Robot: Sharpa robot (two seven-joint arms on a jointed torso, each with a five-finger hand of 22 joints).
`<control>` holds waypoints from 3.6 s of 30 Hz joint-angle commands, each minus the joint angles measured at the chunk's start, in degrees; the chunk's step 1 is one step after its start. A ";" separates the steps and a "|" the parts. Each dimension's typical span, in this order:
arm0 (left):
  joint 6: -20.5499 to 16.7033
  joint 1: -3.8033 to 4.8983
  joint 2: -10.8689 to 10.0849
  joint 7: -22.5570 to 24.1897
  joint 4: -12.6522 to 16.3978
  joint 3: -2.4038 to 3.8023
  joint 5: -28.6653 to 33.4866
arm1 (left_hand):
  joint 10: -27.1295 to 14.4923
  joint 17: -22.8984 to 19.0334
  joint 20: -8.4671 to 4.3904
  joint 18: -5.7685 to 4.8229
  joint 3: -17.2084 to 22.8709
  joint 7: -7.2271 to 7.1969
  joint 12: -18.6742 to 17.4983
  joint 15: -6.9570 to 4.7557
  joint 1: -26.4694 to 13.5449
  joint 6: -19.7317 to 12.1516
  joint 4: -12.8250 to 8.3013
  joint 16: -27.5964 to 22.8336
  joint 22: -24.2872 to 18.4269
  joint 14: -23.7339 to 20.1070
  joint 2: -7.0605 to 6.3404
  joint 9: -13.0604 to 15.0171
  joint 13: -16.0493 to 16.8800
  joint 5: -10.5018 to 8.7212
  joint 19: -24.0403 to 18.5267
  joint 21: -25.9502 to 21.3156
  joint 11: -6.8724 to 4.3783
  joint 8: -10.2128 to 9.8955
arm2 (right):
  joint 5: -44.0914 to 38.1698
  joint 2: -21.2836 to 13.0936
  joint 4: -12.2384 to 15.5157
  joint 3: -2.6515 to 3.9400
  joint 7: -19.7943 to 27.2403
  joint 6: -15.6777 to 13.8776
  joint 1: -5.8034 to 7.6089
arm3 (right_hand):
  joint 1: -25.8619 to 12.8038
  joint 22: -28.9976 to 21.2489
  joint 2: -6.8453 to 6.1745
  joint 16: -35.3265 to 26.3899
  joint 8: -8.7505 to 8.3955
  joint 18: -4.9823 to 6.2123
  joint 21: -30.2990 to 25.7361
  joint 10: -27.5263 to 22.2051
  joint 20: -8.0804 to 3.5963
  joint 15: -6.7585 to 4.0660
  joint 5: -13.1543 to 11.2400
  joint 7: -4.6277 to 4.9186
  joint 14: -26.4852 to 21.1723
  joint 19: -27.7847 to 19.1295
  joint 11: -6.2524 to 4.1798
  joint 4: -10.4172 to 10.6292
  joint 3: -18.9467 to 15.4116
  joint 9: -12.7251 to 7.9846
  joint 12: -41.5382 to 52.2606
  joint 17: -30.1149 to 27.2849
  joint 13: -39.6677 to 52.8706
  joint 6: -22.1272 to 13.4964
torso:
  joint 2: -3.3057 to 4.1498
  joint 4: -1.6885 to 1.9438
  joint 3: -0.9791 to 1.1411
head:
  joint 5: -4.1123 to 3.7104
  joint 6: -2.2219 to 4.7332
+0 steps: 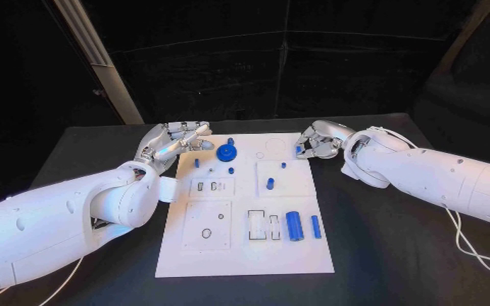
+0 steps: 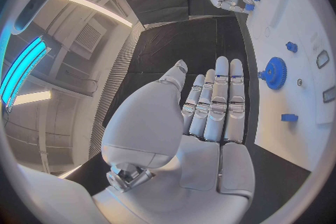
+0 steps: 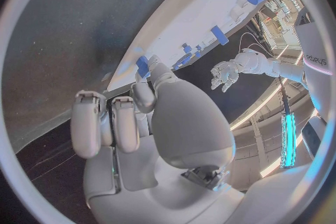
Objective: Assemble the parts on the task board
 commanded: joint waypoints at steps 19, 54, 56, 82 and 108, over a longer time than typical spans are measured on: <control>0.84 0.11 0.06 0.03 -0.58 0.05 1.08 | 0.49 0.17 0.17 0.85 0.17 0.05 -0.41 0.39 0.62 0.54 -0.62 -0.51 -0.13 0.14 -0.15 -0.05 -0.06 -0.32 0.25 -0.42 0.13 -0.29 | -0.22 -0.01 15.58 0.21 -8.85 -8.04 0.79 | -1.49 1.81 1.50 0.04 -0.41 -0.72 0.00 0.05 -0.67 -0.51 1.10 -0.74 3.97 -0.32 -0.54 0.15 2.37 -0.07 -0.13 5.20 -0.17 1.12 | -1.06 0.19 -0.68 | 0.22 0.06; 1.22 0.23 0.70 0.01 -1.50 0.07 2.87 | 0.76 0.28 0.13 0.86 0.37 -0.02 -0.42 0.34 0.74 0.71 -0.87 -0.65 -0.19 0.23 -0.13 -0.03 -0.04 -0.32 0.32 -0.46 0.06 -0.34 | -17.29 17.92 9.68 -1.79 -15.69 3.73 -0.87 | -2.60 1.38 0.72 -0.32 -0.66 -0.64 -0.25 -1.41 -0.71 -0.56 1.50 -0.79 3.82 -0.53 -0.58 -0.06 3.52 -0.18 -3.10 4.60 -2.36 1.41 | -1.26 0.65 -0.79 | 5.06 -3.65; 1.13 0.23 0.72 0.08 -1.48 0.07 2.87 | 0.76 0.29 0.13 0.86 0.38 -0.02 -0.43 0.34 0.75 0.72 -0.89 -0.66 -0.20 0.24 -0.13 -0.03 -0.04 -0.32 0.33 -0.46 0.05 -0.34 | -17.64 18.09 9.42 -1.80 -15.75 4.04 -0.91 | -2.84 1.14 0.48 -0.47 -0.80 -0.59 -0.37 -1.67 -0.70 -0.53 1.50 -0.73 3.76 -0.66 -0.55 -0.08 3.64 -0.23 -3.66 4.31 -2.79 1.27 | -1.29 0.67 -0.79 | 5.19 -3.70; 0.78 0.27 0.89 0.43 -1.65 0.08 2.86 | 0.83 0.33 0.12 0.86 0.50 0.00 -0.46 0.32 0.84 0.78 -1.01 -0.71 -0.22 0.27 -0.09 -0.03 -0.05 -0.30 0.36 -0.47 0.05 -0.37 | -18.24 19.12 7.80 -1.82 -15.57 6.45 -1.51 | -3.59 0.89 -0.20 -0.59 -1.12 -0.55 -0.53 -2.01 -0.63 -0.43 1.06 -0.58 3.72 -0.79 -0.42 -0.14 4.05 -0.33 -4.47 4.20 -3.35 1.07 | -1.31 0.45 -0.76 | 5.91 -4.04; 0.78 0.30 0.85 0.17 -1.68 0.08 2.86 | 0.93 0.39 0.09 0.86 0.65 0.04 -0.50 0.30 0.90 0.88 -1.14 -0.78 -0.25 0.34 -0.03 -0.03 -0.05 -0.30 0.41 -0.48 0.05 -0.39 | -20.59 18.89 8.47 -1.94 -16.86 8.38 -1.69 | -6.92 0.13 -3.47 -0.94 -2.79 -0.41 -0.99 -3.60 -0.02 0.31 0.41 0.53 3.63 -1.17 0.52 0.66 3.16 -0.72 -7.39 3.76 -5.53 -1.68 | -1.33 0.48 -0.74 | 5.77 -4.24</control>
